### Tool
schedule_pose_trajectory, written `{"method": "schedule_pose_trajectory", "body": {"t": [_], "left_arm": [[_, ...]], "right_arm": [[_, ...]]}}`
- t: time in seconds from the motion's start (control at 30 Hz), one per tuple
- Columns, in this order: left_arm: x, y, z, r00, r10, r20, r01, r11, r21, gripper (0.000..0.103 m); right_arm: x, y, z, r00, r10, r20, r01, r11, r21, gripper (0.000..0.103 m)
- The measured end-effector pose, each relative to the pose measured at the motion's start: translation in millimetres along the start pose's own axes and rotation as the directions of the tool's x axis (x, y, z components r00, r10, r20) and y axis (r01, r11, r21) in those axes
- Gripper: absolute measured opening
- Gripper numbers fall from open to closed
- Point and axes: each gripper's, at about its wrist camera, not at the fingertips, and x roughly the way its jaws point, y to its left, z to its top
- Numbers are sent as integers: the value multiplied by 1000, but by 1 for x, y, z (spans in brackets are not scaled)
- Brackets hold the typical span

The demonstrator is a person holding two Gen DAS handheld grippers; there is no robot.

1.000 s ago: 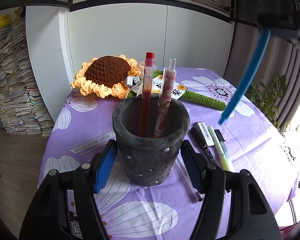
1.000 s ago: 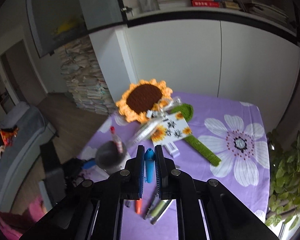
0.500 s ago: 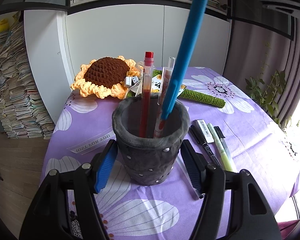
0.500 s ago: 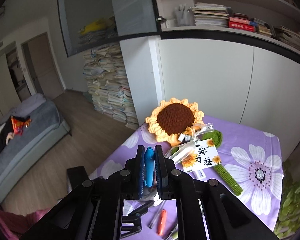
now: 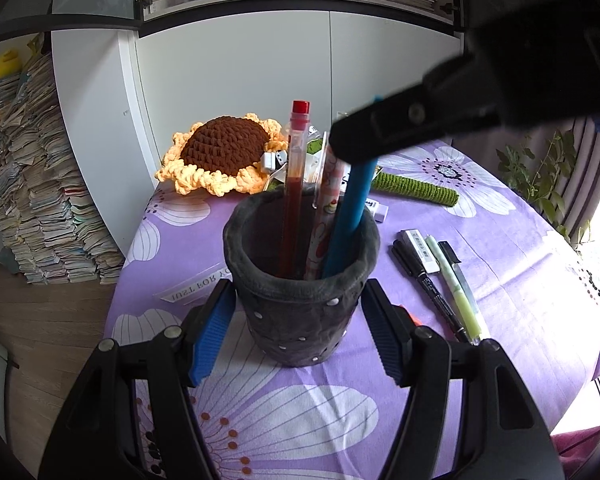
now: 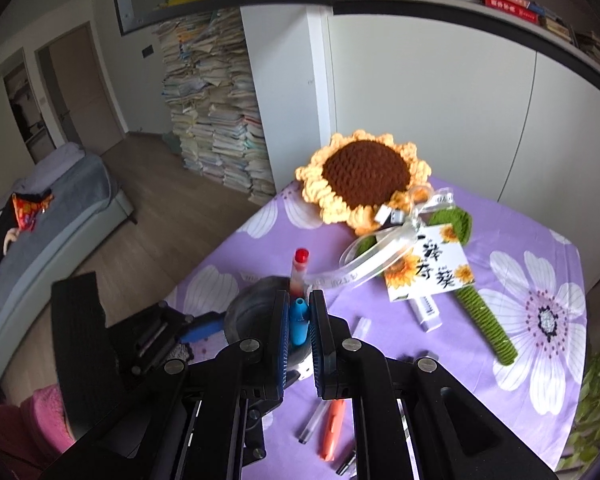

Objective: Organize stationery

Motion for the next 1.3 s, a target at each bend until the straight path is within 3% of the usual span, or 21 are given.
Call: {"method": "schedule_pose_trajectory", "body": {"t": [0.2, 0.4, 0.5, 0.6, 0.7, 0.87, 1.3], "left_arm": [[2, 3, -2, 1000, -2, -11, 2, 1000, -15, 64], [0, 3, 2, 1000, -5, 4, 5, 1000, -11, 64], [0, 3, 4, 1000, -5, 11, 5, 1000, -15, 64], [1, 2, 5, 1000, -5, 16, 5, 1000, -15, 64], [1, 1, 5, 1000, -5, 19, 5, 1000, -16, 64], [2, 0, 3, 1000, -4, 15, 4, 1000, -12, 64], [-3, 1, 7, 999, -14, 44, 15, 1000, -17, 72]], "right_arm": [[6, -4, -9, 998, 34, -43, -33, 999, 28, 11], [-20, -25, -17, 1000, 28, 10, -29, 995, 96, 11], [-26, -47, -27, 999, -41, -3, 41, 988, 150, 11], [-17, -82, -42, 989, -123, -80, 140, 956, 257, 11], [-3, -112, -62, 966, -184, -183, 237, 913, 332, 11], [17, -133, -85, 953, -150, -262, 248, 886, 393, 11], [46, -131, -86, 947, -102, -305, 228, 881, 415, 11]]}}
